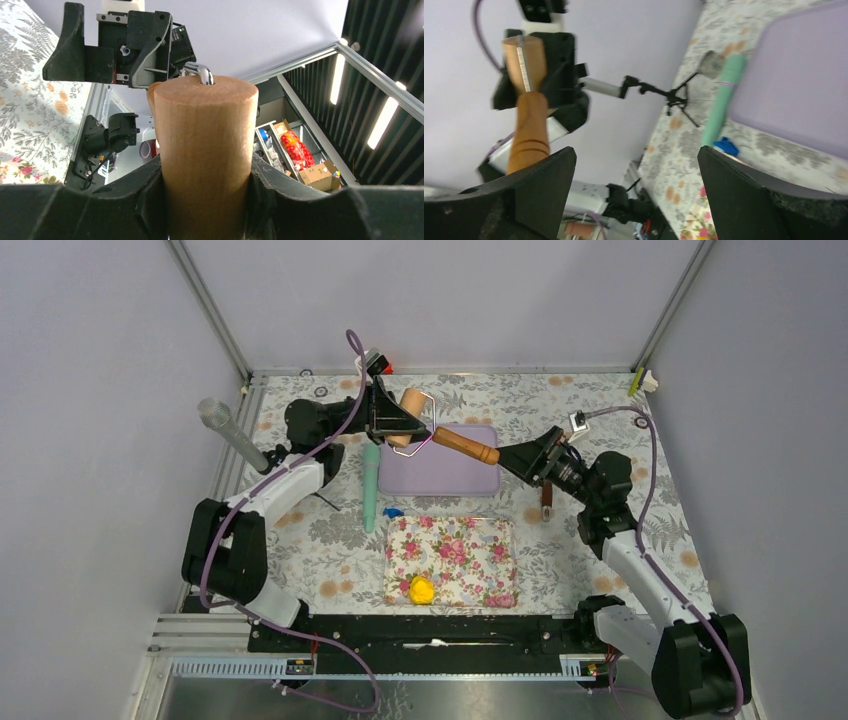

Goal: Roll out the dumpling wrappers from the dough
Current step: Pick up the rolling pin from the center of the board.

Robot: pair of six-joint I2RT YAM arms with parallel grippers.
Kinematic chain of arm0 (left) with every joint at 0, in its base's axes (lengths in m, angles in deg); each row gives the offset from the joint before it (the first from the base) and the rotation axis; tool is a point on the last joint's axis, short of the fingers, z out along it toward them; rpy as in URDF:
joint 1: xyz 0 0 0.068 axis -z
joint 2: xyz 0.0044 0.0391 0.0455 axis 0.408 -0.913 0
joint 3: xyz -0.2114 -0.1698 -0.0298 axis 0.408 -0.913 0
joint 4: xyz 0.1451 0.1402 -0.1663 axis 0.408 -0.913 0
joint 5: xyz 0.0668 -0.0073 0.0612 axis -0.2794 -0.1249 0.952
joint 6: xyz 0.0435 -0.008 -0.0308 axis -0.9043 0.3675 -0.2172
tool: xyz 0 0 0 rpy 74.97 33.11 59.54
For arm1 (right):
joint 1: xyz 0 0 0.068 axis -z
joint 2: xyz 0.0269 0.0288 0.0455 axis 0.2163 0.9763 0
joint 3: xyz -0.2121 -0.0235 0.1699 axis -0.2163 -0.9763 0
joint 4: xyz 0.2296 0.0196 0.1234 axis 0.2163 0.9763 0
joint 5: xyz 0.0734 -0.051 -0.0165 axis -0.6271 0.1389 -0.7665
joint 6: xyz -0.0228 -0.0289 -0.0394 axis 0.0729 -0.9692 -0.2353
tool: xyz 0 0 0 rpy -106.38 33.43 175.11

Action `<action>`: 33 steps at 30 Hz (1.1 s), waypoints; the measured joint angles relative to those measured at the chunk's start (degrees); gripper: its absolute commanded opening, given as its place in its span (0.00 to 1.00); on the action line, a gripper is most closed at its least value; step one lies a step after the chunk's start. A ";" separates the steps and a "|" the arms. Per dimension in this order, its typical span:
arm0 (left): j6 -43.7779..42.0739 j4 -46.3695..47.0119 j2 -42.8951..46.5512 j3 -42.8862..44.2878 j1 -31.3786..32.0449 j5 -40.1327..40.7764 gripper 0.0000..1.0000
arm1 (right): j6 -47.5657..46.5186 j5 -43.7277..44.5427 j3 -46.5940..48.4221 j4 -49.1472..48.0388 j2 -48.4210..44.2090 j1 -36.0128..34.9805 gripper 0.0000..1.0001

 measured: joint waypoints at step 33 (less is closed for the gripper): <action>4.70 7.78 -1.29 -1.88 0.00 -0.04 0.00 | 11.32 -7.10 4.44 -26.40 10.43 -13.03 0.93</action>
